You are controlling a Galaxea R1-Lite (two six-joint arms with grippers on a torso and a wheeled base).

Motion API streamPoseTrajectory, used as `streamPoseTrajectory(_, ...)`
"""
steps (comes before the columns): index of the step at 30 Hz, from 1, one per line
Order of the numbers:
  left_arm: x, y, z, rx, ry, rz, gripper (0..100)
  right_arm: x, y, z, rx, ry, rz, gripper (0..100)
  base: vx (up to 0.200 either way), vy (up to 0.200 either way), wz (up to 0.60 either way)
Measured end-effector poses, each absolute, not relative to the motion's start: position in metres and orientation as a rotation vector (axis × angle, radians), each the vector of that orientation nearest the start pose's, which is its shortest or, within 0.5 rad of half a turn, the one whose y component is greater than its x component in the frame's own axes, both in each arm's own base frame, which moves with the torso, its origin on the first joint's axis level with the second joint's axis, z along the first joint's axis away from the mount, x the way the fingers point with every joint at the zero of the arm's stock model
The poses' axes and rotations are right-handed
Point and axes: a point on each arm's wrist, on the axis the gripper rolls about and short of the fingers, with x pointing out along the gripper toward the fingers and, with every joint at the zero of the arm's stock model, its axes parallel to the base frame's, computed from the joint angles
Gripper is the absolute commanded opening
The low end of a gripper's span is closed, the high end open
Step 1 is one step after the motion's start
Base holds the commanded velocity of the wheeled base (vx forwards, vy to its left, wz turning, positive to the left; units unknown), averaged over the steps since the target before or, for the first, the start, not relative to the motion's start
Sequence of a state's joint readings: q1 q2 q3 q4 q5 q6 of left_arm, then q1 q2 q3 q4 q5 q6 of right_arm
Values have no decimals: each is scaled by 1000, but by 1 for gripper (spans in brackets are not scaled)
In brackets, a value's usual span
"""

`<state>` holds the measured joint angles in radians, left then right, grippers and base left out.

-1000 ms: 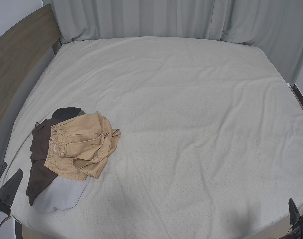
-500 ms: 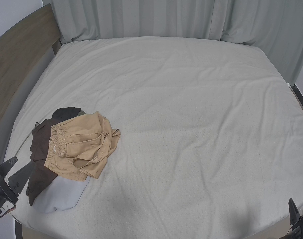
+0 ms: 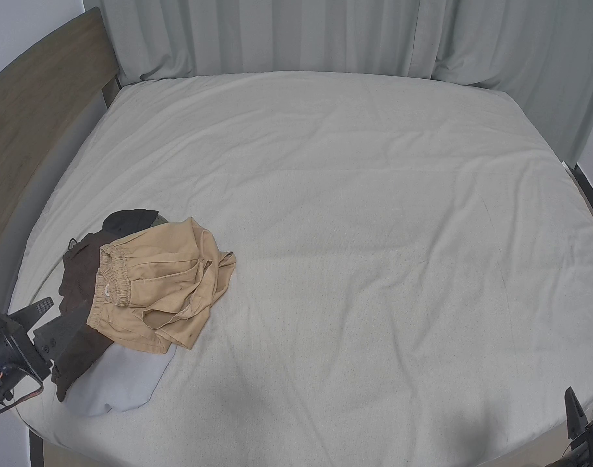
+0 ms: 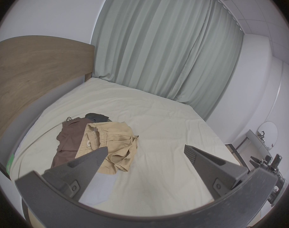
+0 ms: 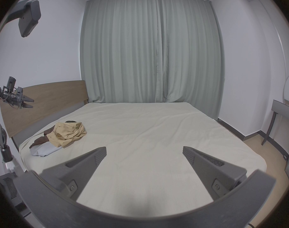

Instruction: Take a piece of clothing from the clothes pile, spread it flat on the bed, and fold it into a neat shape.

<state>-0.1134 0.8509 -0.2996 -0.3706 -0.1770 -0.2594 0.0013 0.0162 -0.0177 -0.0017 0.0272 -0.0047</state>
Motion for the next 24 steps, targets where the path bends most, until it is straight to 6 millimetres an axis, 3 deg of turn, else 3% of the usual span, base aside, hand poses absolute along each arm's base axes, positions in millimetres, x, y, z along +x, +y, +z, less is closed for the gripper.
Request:
streamPoseTrajectory(7, 104, -14, 176, -279, 270, -326, 100, -23, 1, 81, -4, -3, 28, 100, 0, 0, 0)
streamPoseTrajectory(24, 135, 8, 167, -315, 318, -314, 100, -23, 1, 81, -3, -3, 30, 100, 0, 0, 0)
